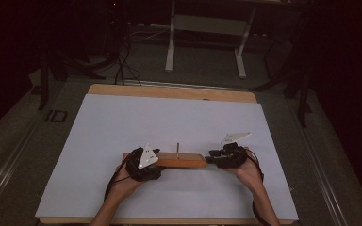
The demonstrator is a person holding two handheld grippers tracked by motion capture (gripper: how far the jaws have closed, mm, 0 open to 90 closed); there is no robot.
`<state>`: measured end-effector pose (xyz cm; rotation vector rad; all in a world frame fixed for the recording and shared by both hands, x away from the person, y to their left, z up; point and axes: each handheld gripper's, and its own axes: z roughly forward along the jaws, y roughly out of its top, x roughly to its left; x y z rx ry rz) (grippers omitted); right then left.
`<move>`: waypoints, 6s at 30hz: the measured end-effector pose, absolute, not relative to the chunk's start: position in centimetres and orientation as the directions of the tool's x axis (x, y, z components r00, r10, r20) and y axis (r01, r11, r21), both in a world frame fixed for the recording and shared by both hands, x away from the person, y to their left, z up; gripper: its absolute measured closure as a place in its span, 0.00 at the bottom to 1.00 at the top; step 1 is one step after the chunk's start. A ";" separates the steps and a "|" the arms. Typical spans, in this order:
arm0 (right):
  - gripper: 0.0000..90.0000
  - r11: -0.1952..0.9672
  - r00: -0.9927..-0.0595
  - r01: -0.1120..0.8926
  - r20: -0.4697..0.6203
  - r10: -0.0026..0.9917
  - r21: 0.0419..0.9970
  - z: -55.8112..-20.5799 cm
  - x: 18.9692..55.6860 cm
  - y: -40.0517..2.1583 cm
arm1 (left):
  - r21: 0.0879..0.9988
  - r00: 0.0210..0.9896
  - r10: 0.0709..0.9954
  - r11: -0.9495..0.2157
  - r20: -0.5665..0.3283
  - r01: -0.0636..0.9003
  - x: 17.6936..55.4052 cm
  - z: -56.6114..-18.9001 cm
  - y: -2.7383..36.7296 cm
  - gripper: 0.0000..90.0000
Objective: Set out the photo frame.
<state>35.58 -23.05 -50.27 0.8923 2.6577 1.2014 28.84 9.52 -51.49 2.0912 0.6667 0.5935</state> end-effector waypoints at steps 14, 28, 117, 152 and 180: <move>0.62 0.591 -0.874 0.399 0.095 0.477 0.701 -50.7 34.6 -22.5 | 0.835 0.747 0.647 -0.489 0.153 0.253 29.3 -51.4 9.5 0.47; 0.49 0.583 -0.900 0.313 0.038 0.435 0.750 -50.6 34.7 -20.3 | 0.843 0.742 0.659 -0.465 0.125 0.270 29.9 -51.5 9.8 0.47; 0.64 0.553 -0.937 0.148 -0.061 0.343 0.820 -49.5 34.2 -19.3 | 0.824 0.803 0.557 -0.544 0.211 0.160 29.8 -50.6 11.2 0.64; 0.65 0.512 -0.939 0.166 -0.023 0.342 0.843 -48.5 33.8 -19.9 | 0.854 0.825 0.557 -0.470 0.091 0.222 30.1 -49.9 11.8 0.63; 0.66 0.477 -0.934 0.241 0.069 0.350 0.845 -49.1 34.0 -20.4 | 0.849 0.836 0.548 -0.426 -0.031 0.311 30.8 -50.2 11.9 0.62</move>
